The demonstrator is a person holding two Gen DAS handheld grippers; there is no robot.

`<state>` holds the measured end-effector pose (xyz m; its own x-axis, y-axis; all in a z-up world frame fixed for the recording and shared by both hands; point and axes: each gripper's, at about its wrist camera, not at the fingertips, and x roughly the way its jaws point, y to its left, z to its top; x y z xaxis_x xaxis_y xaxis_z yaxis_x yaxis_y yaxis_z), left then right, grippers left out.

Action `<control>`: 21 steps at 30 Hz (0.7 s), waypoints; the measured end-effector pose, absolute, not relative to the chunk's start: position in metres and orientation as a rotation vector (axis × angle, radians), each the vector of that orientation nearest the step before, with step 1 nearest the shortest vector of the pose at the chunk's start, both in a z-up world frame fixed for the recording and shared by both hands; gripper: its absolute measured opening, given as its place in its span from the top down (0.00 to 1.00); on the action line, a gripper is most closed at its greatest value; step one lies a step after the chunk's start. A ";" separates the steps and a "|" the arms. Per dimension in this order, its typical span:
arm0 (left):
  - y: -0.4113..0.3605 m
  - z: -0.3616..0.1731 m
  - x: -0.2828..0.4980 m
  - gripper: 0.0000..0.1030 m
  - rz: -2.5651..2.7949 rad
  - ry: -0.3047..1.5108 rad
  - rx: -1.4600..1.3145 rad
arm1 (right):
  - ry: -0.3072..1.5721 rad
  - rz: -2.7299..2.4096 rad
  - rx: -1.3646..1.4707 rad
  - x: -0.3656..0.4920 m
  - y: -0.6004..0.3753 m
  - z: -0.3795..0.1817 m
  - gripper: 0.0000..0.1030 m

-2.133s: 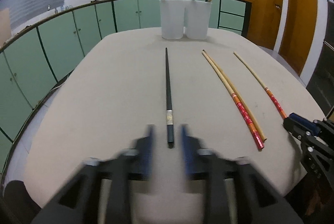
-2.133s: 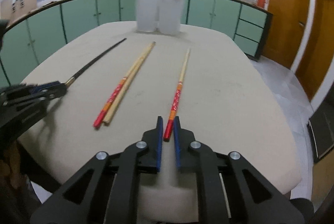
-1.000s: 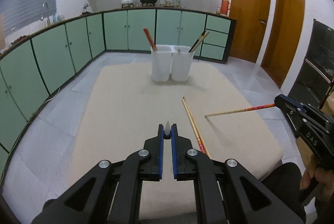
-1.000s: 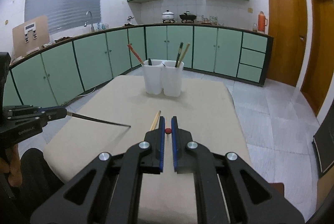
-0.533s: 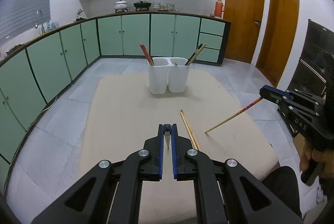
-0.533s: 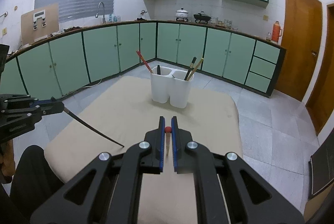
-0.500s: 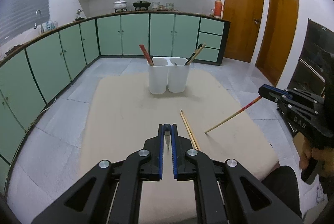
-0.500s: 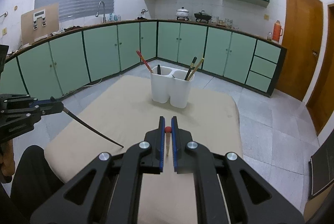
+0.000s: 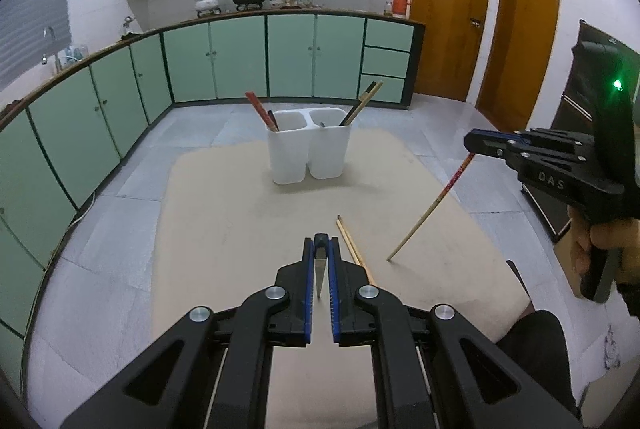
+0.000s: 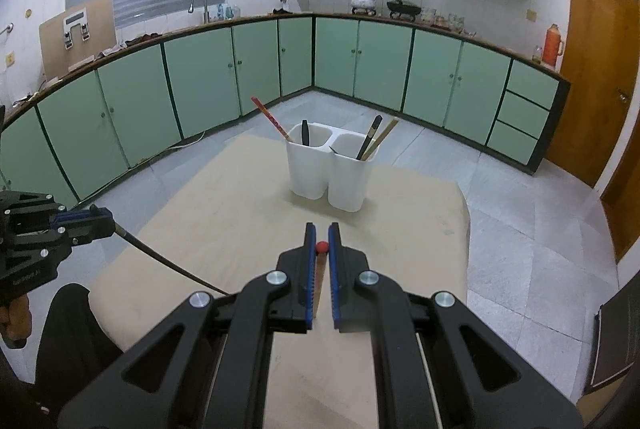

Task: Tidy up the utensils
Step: 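Carry both held chopsticks up over the white holder with both tools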

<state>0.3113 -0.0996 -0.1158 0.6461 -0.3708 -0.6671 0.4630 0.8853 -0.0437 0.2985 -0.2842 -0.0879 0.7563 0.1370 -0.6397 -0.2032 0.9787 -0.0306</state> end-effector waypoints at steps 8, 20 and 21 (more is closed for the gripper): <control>-0.102 -0.097 0.335 0.94 -0.513 0.748 0.146 | 0.733 0.200 -0.088 0.314 -0.291 -0.068 0.95; -0.101 -0.060 0.359 0.94 -0.555 0.743 0.131 | 0.766 0.215 -0.079 0.322 -0.295 -0.032 0.95; -0.101 -0.056 0.361 0.94 -0.562 0.737 0.129 | 0.768 0.217 -0.077 0.323 -0.294 -0.029 0.95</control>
